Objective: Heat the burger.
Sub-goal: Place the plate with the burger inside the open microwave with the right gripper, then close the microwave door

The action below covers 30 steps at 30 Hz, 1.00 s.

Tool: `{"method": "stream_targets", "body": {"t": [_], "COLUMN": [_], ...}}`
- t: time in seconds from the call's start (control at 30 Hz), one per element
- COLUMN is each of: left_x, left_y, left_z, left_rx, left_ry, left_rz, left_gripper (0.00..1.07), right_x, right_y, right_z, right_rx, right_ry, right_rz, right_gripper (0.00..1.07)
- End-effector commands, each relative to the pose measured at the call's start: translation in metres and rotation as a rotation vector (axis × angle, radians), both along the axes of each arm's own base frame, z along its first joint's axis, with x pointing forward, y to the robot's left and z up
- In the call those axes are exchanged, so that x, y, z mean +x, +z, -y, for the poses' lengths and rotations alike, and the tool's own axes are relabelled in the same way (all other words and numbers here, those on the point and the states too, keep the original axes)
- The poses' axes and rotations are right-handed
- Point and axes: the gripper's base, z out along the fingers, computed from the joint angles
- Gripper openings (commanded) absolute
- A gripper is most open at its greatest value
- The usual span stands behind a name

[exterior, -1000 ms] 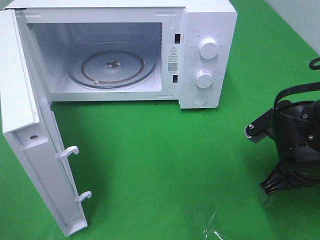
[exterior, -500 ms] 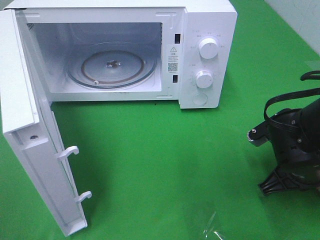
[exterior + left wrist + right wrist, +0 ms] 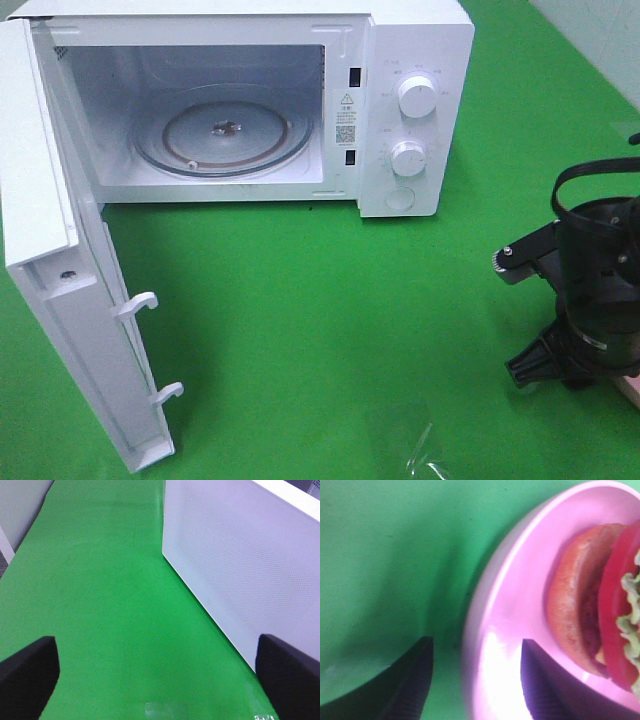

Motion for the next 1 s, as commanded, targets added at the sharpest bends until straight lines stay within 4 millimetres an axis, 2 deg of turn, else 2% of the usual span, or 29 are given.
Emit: {"method": "stream_targets", "body": {"t": [0.03,0.13,0.2,0.3,0.33,0.37,0.4,0.5,0.53,0.57,0.8,0.87,0.97,1.0], "left_x": [0.000,0.000,0.000,0.000,0.000,0.000,0.000,0.000,0.000,0.000,0.000,0.000,0.000,0.000], "left_y": [0.000,0.000,0.000,0.000,0.000,0.000,0.000,0.000,0.000,0.000,0.000,0.000,0.000,0.000], "left_z": [0.000,0.000,0.000,0.000,0.000,0.000,0.000,0.000,0.000,0.000,0.000,0.000,0.000,0.000], "left_rx": [-0.001,-0.001,-0.001,-0.001,-0.001,-0.001,-0.001,-0.001,-0.001,-0.001,-0.001,-0.001,-0.001,-0.001], "left_ry": [0.003,0.003,0.003,0.003,0.003,0.003,0.003,0.003,0.003,0.003,0.003,0.003,0.003,0.003], "left_rz": [0.012,0.012,0.012,0.012,0.012,0.012,0.012,0.012,0.012,0.012,0.012,0.012,0.012,0.012], "left_gripper": [1.00,1.00,1.00,1.00,1.00,1.00,1.00,1.00,1.00,1.00,1.00,1.00,1.00,1.00], "right_x": [-0.003,-0.006,-0.009,-0.012,-0.015,-0.015,-0.019,-0.024,-0.029,-0.035,-0.051,-0.064,-0.067,-0.074], "right_y": [0.016,0.024,0.039,0.048,0.058,0.058,0.070,0.079,0.090,0.097,0.114,0.128,0.131,0.138], "right_z": [-0.007,-0.010,-0.016,-0.018,-0.019,-0.019,-0.019,-0.017,-0.014,-0.009,0.006,0.008,0.009,0.010], "right_rx": [0.109,0.166,0.243,0.278,0.305,0.305,0.331,0.344,0.343,0.320,0.267,0.323,0.340,0.370], "right_ry": [0.036,0.063,0.147,0.206,0.252,0.252,0.292,0.319,0.351,0.368,0.382,0.429,0.443,0.468], "right_rz": [0.002,0.003,0.017,0.024,0.041,0.041,0.061,0.077,0.093,0.091,0.074,0.100,0.107,0.122], "right_gripper": [0.52,0.52,0.54,0.57,0.63,0.63,0.70,0.75,0.79,0.79,0.78,0.77,0.76,0.76]}}
